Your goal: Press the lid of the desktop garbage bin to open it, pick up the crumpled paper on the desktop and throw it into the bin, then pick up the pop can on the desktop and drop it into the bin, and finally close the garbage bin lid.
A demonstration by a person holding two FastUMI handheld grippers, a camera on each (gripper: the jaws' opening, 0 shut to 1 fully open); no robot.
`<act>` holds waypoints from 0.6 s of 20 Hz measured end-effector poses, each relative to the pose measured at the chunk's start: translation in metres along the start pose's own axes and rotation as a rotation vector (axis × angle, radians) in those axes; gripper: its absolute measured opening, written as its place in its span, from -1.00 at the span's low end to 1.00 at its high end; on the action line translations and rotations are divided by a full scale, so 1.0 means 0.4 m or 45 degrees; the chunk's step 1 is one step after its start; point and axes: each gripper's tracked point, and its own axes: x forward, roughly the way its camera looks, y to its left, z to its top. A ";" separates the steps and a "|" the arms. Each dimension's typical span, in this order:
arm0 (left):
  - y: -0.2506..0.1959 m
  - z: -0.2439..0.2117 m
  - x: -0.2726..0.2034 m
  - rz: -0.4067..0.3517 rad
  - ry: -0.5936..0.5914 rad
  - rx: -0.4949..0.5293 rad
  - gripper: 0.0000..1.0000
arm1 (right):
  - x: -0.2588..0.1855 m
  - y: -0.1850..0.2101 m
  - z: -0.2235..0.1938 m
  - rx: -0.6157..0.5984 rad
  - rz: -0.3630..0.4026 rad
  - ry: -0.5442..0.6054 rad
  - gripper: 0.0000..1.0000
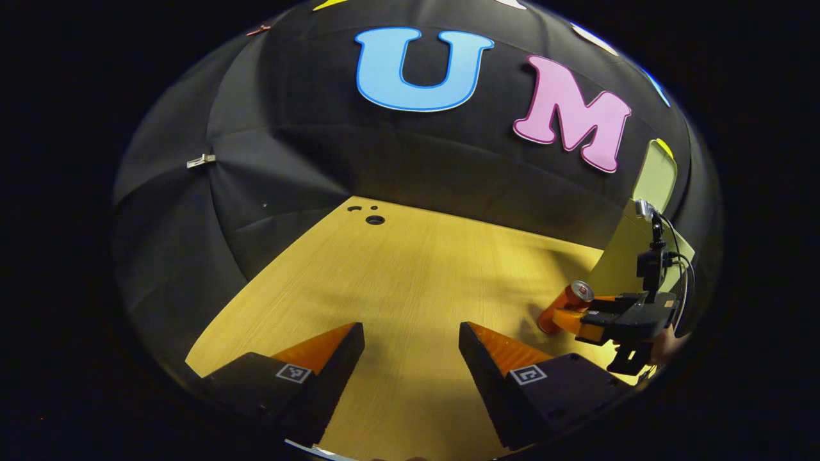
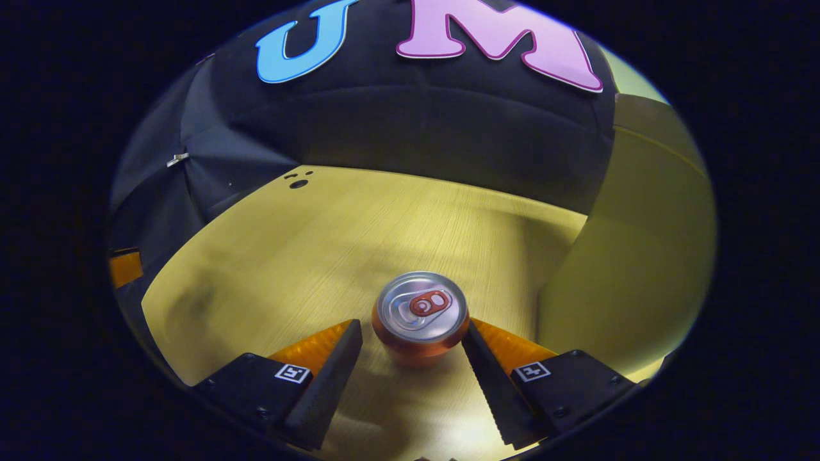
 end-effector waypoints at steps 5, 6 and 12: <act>0.013 -0.024 -0.006 0.036 0.028 -0.069 0.92 | 0.021 -0.012 -0.006 -0.009 -0.022 0.016 0.97; 0.016 -0.031 -0.011 0.052 0.032 -0.080 0.92 | 0.025 -0.018 -0.011 -0.003 -0.030 0.029 0.97; 0.007 -0.060 -0.022 0.064 0.056 -0.121 0.92 | 0.022 -0.007 -0.008 0.030 0.014 0.040 0.76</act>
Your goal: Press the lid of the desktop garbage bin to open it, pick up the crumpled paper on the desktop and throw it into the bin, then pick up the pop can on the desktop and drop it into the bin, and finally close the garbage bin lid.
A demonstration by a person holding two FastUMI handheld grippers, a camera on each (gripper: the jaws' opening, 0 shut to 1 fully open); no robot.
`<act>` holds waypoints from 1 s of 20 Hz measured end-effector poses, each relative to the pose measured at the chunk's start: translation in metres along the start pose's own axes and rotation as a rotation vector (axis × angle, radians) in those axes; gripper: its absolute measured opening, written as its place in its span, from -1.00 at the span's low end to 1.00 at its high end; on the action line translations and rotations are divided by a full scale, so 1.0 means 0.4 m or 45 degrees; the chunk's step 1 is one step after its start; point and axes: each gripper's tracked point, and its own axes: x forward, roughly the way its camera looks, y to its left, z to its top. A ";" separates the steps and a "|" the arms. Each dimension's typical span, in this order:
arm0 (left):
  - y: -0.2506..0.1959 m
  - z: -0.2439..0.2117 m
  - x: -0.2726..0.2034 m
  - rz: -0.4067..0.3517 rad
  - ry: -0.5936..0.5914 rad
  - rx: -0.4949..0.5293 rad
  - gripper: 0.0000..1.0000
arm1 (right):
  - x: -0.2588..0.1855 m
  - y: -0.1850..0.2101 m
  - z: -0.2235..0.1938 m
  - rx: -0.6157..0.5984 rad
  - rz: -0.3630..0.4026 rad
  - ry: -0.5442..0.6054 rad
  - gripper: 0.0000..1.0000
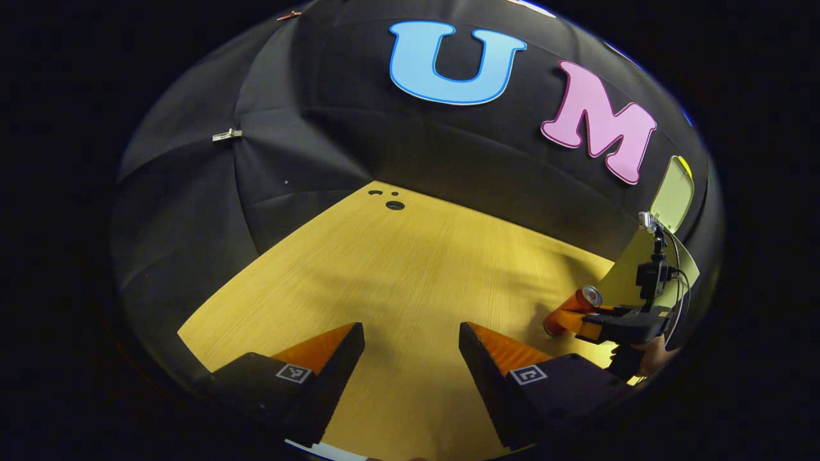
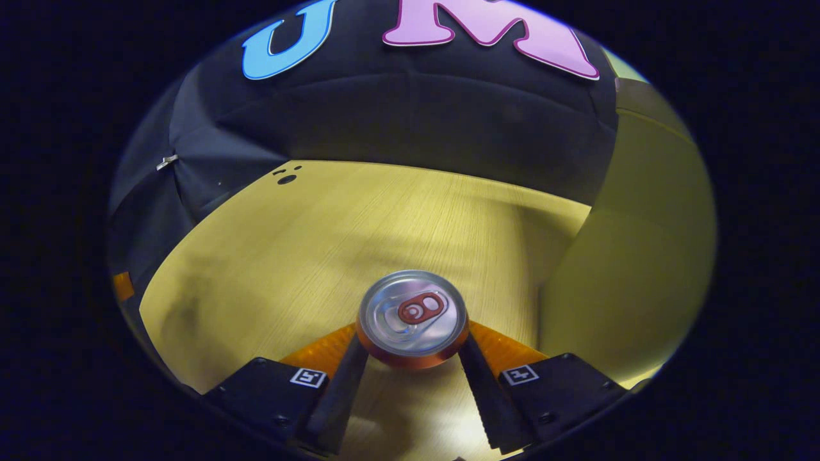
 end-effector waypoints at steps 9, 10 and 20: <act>-0.063 -0.054 -0.011 -0.088 0.030 0.074 0.93 | -0.121 0.013 0.096 -0.096 0.032 -0.117 0.63; -0.076 -0.053 -0.016 -0.107 0.022 0.078 0.92 | -0.142 0.012 0.112 -0.093 0.035 -0.132 0.72; -0.167 -0.075 -0.037 -0.233 0.029 0.172 0.92 | -0.357 -0.031 0.260 0.027 0.040 -0.272 0.63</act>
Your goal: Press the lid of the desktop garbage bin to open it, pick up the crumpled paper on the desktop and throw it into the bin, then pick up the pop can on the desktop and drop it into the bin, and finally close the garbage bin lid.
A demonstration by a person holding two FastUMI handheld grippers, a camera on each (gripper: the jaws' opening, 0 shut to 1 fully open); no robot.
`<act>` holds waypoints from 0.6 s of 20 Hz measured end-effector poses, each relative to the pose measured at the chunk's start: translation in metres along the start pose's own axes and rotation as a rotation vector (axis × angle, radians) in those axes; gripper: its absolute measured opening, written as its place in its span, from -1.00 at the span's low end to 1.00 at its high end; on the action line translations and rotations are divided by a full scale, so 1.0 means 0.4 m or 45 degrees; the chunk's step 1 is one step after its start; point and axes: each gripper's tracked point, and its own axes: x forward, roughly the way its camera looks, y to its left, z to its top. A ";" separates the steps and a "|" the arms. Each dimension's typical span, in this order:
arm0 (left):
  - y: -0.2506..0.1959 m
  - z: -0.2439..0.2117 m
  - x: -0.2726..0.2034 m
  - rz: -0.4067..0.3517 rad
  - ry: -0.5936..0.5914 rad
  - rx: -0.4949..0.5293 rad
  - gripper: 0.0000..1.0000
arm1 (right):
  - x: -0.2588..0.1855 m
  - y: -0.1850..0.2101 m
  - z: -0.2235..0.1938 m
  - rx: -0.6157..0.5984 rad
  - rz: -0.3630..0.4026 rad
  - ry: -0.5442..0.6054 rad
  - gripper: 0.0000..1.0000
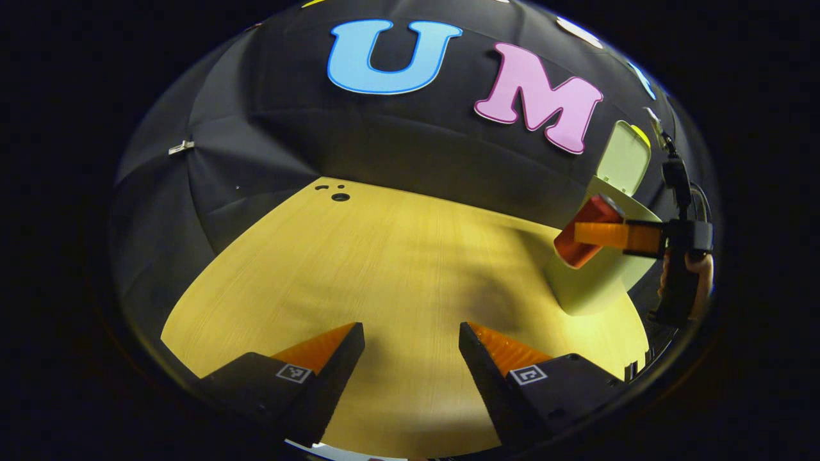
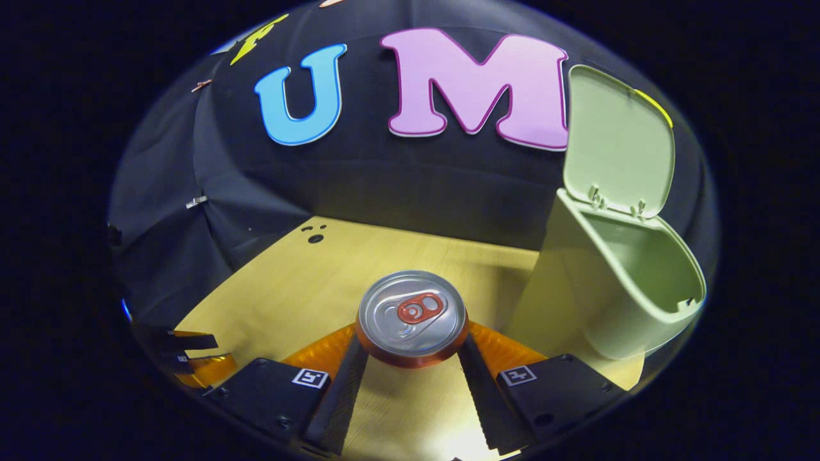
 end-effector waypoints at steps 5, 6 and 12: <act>-0.035 0.012 -0.012 -0.033 -0.015 0.019 0.92 | -0.084 -0.037 0.083 0.042 -0.031 -0.080 0.63; -0.040 0.011 -0.016 -0.040 -0.018 0.016 0.92 | -0.100 -0.049 0.101 0.042 -0.041 -0.100 0.63; -0.052 -0.012 -0.030 -0.072 -0.008 0.076 0.92 | -0.194 -0.114 0.198 0.108 -0.104 -0.177 0.62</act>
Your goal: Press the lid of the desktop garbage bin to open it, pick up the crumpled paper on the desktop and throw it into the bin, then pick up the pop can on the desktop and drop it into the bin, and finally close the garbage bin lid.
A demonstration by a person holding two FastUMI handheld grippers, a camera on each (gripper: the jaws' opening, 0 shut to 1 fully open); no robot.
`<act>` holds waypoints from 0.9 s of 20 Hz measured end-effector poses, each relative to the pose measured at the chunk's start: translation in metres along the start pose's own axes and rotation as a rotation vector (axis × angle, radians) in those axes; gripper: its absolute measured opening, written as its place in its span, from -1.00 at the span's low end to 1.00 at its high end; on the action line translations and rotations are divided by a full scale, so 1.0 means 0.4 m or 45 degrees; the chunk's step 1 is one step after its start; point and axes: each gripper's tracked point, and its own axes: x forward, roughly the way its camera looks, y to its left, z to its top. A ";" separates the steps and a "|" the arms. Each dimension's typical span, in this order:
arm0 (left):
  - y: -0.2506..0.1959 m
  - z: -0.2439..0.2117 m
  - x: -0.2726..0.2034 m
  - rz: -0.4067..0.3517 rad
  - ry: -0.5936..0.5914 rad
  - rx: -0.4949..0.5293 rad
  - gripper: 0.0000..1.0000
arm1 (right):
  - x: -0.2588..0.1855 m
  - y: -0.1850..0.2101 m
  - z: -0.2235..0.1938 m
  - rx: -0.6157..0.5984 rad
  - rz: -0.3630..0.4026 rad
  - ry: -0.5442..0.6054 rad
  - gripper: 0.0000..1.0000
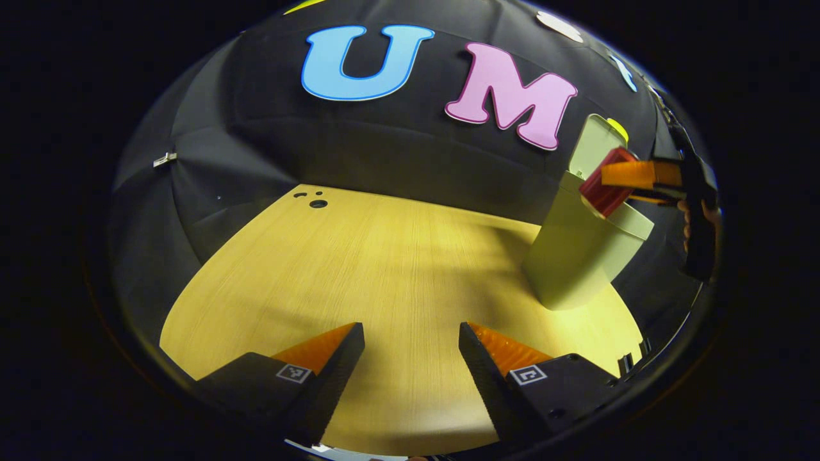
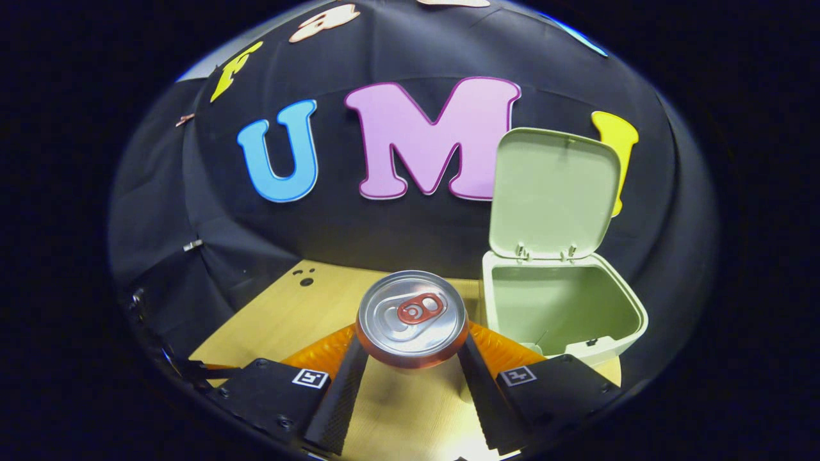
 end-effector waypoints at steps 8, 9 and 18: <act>0.037 -0.020 -0.016 -0.010 0.010 0.046 0.92 | -0.064 -0.114 0.103 0.018 -0.140 -0.107 0.62; 0.044 -0.015 -0.017 0.000 0.002 0.056 0.92 | -0.069 -0.134 0.113 0.013 -0.158 -0.117 0.62; 0.023 -0.013 -0.034 0.135 0.009 0.033 0.92 | -0.054 -0.335 0.172 0.016 -0.255 -0.179 0.62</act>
